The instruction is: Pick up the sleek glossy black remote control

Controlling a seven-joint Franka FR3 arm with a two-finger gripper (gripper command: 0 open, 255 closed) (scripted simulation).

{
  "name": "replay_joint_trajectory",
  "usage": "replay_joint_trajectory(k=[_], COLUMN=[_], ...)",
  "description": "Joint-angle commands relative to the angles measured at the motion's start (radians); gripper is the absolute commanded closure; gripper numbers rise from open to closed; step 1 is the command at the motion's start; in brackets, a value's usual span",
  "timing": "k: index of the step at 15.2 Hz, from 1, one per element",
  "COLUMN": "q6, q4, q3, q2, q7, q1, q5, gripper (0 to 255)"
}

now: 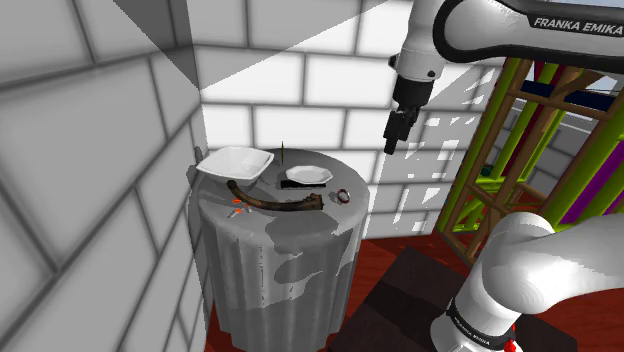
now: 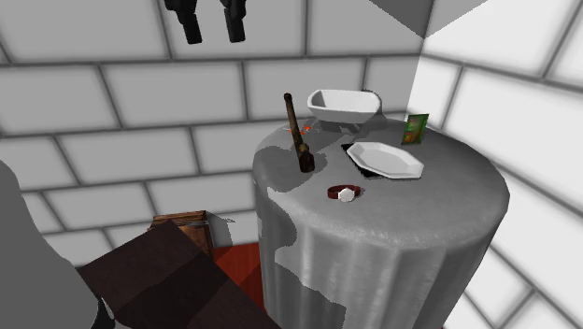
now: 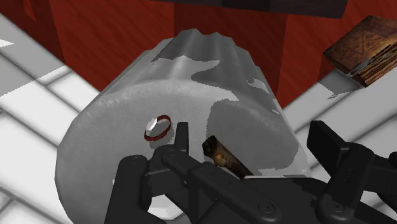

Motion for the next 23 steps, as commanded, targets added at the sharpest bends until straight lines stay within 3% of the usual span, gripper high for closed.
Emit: replay_joint_trajectory(k=[1, 12, 23], q6=[0.0, 0.287, 0.464], q4=[0.0, 0.052, 0.276], q3=[0.0, -0.138, -0.21], q2=[0.0, 0.346, 0.767], q7=[0.0, -0.281, -0.571], q1=[0.0, 0.043, 0.079], q5=[0.0, -0.038, 0.034], gripper=[0, 0, 0])
